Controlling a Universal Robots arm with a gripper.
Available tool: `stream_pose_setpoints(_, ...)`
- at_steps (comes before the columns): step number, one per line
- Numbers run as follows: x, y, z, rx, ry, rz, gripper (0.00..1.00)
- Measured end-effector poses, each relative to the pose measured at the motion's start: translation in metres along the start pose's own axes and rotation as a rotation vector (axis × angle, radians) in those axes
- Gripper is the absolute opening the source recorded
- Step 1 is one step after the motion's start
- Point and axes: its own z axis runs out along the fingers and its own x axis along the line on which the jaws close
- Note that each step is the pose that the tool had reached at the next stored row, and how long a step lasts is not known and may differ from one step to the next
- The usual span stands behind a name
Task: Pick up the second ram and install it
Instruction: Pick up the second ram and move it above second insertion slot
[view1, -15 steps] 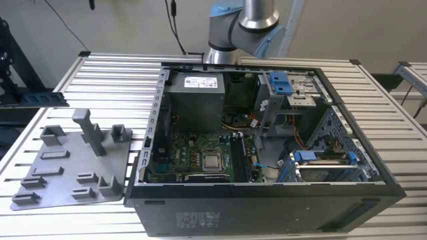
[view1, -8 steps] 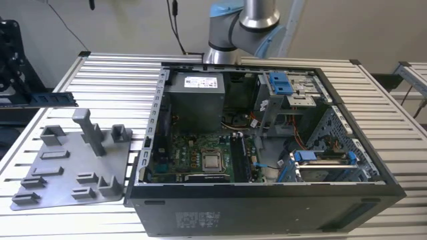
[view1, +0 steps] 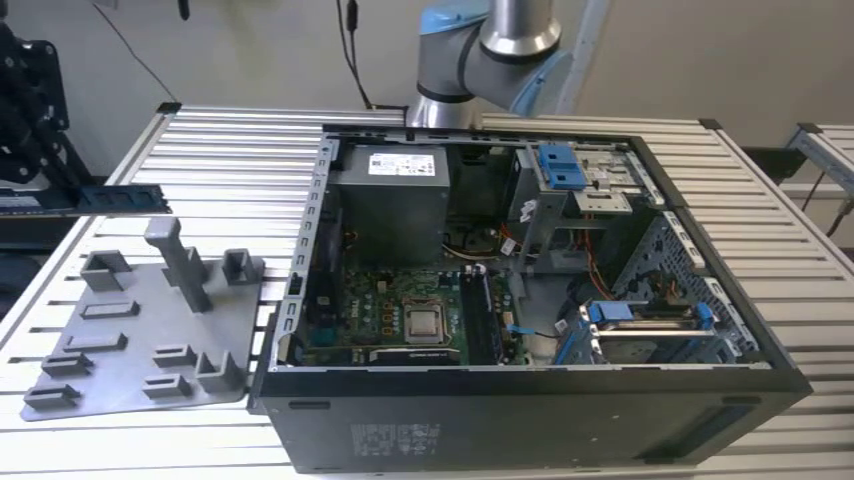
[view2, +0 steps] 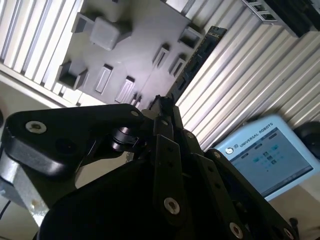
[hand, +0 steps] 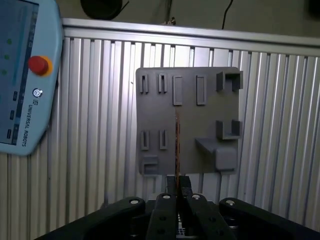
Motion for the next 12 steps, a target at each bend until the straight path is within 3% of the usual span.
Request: stream_pose_setpoints(12,0.0003,-0.0067,0.0001,0.0001,0.0000,0.000,0.14)
